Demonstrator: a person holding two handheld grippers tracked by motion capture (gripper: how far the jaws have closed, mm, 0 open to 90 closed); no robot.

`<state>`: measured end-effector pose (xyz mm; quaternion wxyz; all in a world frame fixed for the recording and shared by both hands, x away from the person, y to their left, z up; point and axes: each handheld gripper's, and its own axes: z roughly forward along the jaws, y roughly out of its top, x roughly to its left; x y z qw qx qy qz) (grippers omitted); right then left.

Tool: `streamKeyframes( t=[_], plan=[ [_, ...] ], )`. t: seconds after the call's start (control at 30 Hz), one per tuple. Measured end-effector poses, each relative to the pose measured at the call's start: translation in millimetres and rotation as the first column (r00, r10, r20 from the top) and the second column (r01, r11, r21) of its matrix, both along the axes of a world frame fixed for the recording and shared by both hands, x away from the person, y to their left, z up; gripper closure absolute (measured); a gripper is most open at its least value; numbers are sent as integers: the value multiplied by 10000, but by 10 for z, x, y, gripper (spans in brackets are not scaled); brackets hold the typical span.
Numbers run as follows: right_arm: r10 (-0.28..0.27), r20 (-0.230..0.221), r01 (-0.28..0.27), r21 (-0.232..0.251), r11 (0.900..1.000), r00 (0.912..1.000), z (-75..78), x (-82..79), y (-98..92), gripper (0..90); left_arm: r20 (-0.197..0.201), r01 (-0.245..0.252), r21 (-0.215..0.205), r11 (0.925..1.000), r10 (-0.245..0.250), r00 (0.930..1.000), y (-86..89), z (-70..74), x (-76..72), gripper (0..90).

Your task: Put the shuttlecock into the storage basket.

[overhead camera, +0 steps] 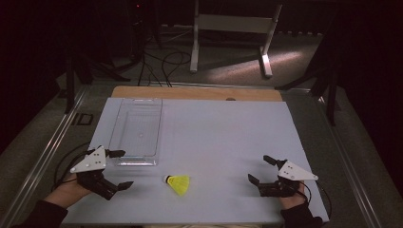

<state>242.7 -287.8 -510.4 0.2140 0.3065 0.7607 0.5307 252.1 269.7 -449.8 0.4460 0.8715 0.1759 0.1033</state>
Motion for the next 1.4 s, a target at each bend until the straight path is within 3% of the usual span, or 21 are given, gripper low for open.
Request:
streamKeyframes(
  t=[0.2, 0.37, 0.5, 0.67, 0.77, 0.8, 0.87, 0.97, 1.1, 1.27, 1.37, 1.4],
  plan=[
    [36, -39, -36, -13, 10000, 10000, -5, 1, 8, 89, -446, 714, 843, 9939, -679, 9967, -60, -63, 26, 2],
    [82, -56, -82, 0, 10000, 10000, -6, 3, 7, 89, -673, 906, 1151, 9892, -833, 9943, -94, -82, 45, 3],
    [111, -76, -110, 22, 9999, 9999, -7, 3, 7, 89, -1384, 1366, 1587, 9778, -1149, 9837, -158, -112, 66, 3],
    [139, -85, -139, 33, 9999, 9999, -8, 4, 9, 89, -1410, 1761, 2099, 9617, -1485, 9788, -226, -123, 81, 2],
    [139, -112, -138, 23, 9999, 9998, -8, 2, 13, 89, -1084, 2016, 2654, 9428, -1786, 9779, -277, -124, 67, 2],
    [142, -118, -142, 28, 9999, 9998, -9, 3, 13, 89, -1104, 2025, 2696, 9414, -1787, 9777, -302, -124, 69, 3],
    [141, -103, -141, 5, 9999, 9998, -11, 6, 11, 89, -1340, 2349, 2683, 9342, -2053, 9695, -341, -115, 88, 3],
    [135, -131, -135, 5, 9999, 9998, -10, 3, 14, 89, -1324, 2523, 3057, 9181, -2215, 9661, -415, -96, 102, 3],
    [157, -138, -157, 3, 9999, 9998, -11, 4, 14, 89, -1364, 2657, 3229, 9084, -2331, 9628, -500, -76, 124, 3],
    [185, -142, -185, -1, 9998, 9997, -13, 7, 16, 89, -1884, 3207, 3743, 8701, -2673, 9450, -622, -81, 167, 3],
    [181, -143, -181, -14, 9998, 9997, -13, 6, 16, 89, -1966, 3338, 3749, 8649, -2777, 9403, -662, -79, 187, 3],
    [187, -146, -188, -3, 9998, 9997, -12, 6, 15, 89, -1965, 3496, 3838, 8547, -2943, 9353, -700, -72, 200, 3]
  ],
)
